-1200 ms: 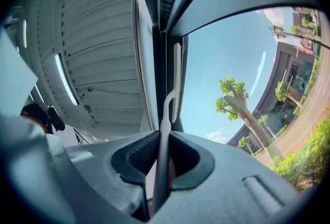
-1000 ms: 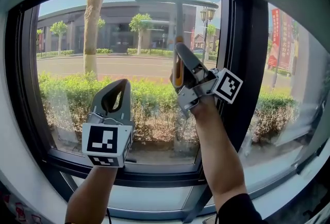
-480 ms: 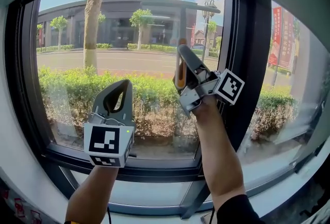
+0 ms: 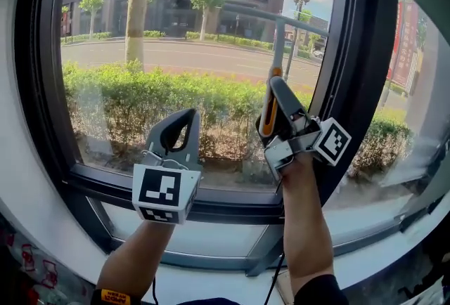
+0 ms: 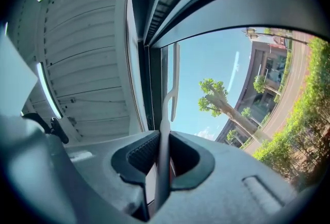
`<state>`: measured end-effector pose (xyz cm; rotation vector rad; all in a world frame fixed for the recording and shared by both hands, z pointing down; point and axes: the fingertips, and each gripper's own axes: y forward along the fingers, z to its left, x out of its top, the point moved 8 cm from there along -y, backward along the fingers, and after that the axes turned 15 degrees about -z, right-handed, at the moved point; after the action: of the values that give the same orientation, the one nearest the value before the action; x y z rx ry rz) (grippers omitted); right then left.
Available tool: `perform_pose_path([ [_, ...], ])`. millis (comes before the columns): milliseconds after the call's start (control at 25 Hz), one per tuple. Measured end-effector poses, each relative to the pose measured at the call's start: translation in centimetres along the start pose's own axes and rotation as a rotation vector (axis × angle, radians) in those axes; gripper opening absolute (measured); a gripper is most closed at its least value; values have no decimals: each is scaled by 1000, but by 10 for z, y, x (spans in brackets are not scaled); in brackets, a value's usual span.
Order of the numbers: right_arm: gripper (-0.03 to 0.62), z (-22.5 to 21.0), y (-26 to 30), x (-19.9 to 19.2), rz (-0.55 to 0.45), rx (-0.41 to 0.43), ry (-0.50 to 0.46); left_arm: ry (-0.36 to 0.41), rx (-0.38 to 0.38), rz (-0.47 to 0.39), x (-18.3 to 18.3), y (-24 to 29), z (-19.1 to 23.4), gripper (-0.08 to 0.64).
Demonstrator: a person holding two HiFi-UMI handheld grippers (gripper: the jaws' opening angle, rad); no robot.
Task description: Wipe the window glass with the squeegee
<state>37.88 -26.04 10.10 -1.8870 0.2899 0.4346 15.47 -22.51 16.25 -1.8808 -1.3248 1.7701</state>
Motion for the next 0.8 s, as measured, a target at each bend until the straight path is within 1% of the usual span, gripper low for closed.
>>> perform_pose_path([
  [160, 48, -6, -41, -18, 7, -46, 4, 1, 4, 40, -18, -17, -6, 11],
  [440, 49, -22, -107, -48, -5, -106, 60, -23, 62, 103, -42, -53, -2, 11],
  [600, 49, -27, -121, -50, -16, -105, 59, -16, 90, 134, -47, -63, 5, 11],
  [800, 48, -27, -119, -55, -31, -90, 40, -1, 118, 146, -50, -72, 24, 11],
])
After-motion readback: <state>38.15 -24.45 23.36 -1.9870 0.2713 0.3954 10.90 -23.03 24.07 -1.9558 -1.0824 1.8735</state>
